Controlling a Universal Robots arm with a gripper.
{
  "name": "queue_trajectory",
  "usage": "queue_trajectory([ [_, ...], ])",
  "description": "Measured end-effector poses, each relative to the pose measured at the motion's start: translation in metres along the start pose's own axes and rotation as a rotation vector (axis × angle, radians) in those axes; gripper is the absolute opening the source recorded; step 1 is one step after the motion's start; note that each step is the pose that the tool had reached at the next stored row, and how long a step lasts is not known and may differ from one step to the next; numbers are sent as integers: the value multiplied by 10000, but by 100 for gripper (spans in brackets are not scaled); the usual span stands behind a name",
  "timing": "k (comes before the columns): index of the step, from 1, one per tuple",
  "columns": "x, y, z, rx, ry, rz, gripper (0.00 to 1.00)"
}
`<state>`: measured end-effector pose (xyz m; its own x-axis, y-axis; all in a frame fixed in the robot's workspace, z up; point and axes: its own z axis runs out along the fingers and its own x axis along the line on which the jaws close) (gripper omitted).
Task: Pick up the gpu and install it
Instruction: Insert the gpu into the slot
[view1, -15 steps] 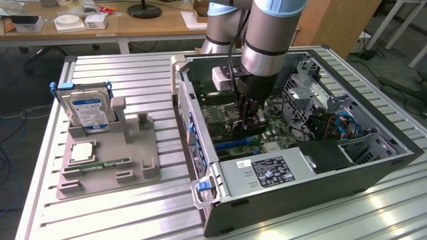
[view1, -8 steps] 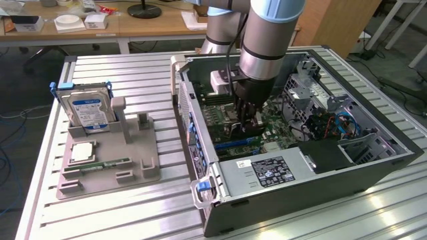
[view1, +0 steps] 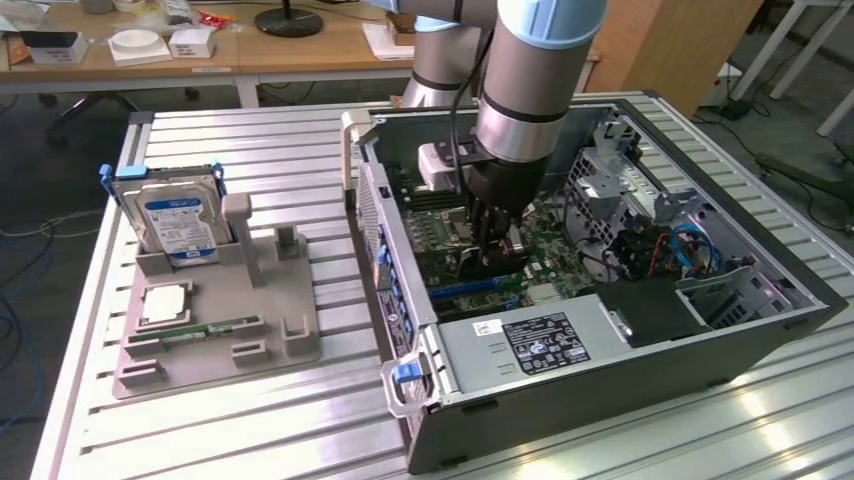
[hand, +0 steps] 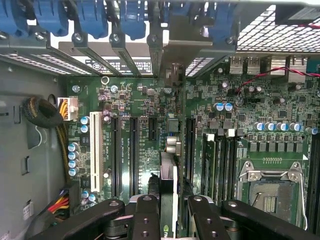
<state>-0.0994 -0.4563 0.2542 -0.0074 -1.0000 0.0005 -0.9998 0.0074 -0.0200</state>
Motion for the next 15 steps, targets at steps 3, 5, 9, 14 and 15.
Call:
queue_trajectory([
  [3, 0, 5, 2, 0, -1, 4, 27],
  [5, 0, 10, 8, 0, 0, 2, 27],
  [9, 0, 11, 39, 1, -1, 0, 27],
  [14, -4, 13, 47, 44, 0, 1, 27],
  [15, -5, 13, 48, 59, -1, 2, 27],
])
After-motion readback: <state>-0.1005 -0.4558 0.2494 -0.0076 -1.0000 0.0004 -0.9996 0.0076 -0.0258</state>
